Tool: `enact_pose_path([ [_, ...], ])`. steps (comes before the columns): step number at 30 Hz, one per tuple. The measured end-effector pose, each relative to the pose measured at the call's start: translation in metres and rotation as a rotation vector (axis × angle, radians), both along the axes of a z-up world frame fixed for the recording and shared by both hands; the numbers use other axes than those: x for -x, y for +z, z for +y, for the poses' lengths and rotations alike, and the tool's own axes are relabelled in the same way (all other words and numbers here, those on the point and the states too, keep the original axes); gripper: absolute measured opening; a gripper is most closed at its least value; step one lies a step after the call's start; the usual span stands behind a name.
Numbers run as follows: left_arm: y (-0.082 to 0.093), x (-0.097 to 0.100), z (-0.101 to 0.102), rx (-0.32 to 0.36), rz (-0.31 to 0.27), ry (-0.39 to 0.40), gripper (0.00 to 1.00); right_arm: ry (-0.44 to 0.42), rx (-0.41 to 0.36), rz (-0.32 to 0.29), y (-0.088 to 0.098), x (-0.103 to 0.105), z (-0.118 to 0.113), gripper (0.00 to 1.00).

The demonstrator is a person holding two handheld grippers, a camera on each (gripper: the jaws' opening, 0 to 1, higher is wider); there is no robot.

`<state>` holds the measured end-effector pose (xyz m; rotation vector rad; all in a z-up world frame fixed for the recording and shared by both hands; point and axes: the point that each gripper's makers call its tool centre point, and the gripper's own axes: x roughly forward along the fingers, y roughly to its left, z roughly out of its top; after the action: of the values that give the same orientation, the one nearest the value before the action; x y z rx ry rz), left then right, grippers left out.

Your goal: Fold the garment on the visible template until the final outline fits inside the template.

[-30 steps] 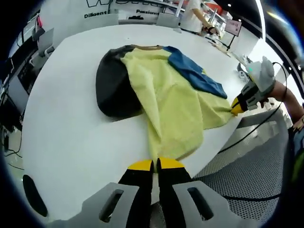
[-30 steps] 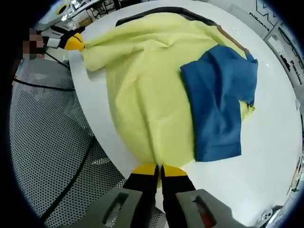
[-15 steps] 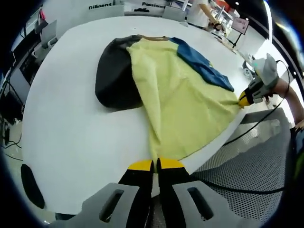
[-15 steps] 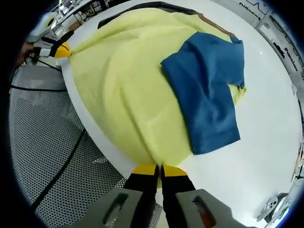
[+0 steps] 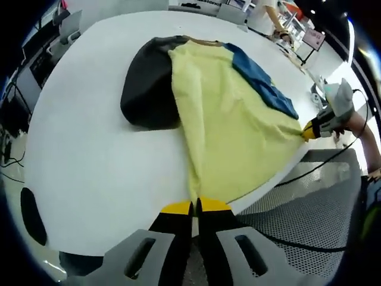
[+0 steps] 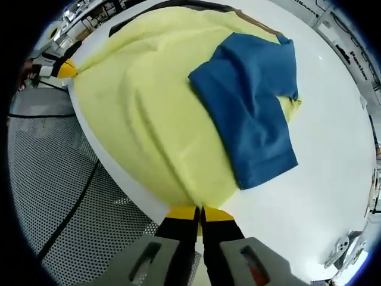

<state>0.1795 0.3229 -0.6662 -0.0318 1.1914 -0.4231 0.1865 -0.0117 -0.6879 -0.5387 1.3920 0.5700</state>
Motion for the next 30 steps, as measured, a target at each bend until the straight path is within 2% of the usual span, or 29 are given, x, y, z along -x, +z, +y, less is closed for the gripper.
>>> enact_pose_path([
  [15,-0.006,0.007,0.004,-0.04,0.022,0.021,0.0,-0.052,-0.035,-0.006,0.0,0.002,-0.006,0.0],
  [16,-0.006,0.007,0.004,-0.037,0.023,0.022,0.0,-0.039,-0.04,-0.006,0.0,0.002,-0.005,0.0],
  [17,-0.006,0.008,0.003,-0.034,0.021,0.019,0.0,0.018,-0.046,-0.006,0.0,0.001,-0.005,0.0],
  [19,-0.006,0.008,0.0,-0.023,-0.003,-0.023,0.0,0.011,-0.057,-0.004,0.0,0.003,-0.005,0.0],
  [24,-0.005,0.01,0.0,-0.005,0.009,0.004,0.0,0.018,-0.066,-0.004,0.0,0.006,-0.005,0.0],
  [27,-0.006,0.011,0.0,-0.009,-0.001,0.001,0.0,0.07,-0.054,-0.012,0.0,0.008,-0.004,0.0],
  [30,-0.006,0.011,0.0,-0.015,-0.007,-0.009,0.0,0.078,-0.057,0.012,0.0,0.014,-0.005,0.03],
])
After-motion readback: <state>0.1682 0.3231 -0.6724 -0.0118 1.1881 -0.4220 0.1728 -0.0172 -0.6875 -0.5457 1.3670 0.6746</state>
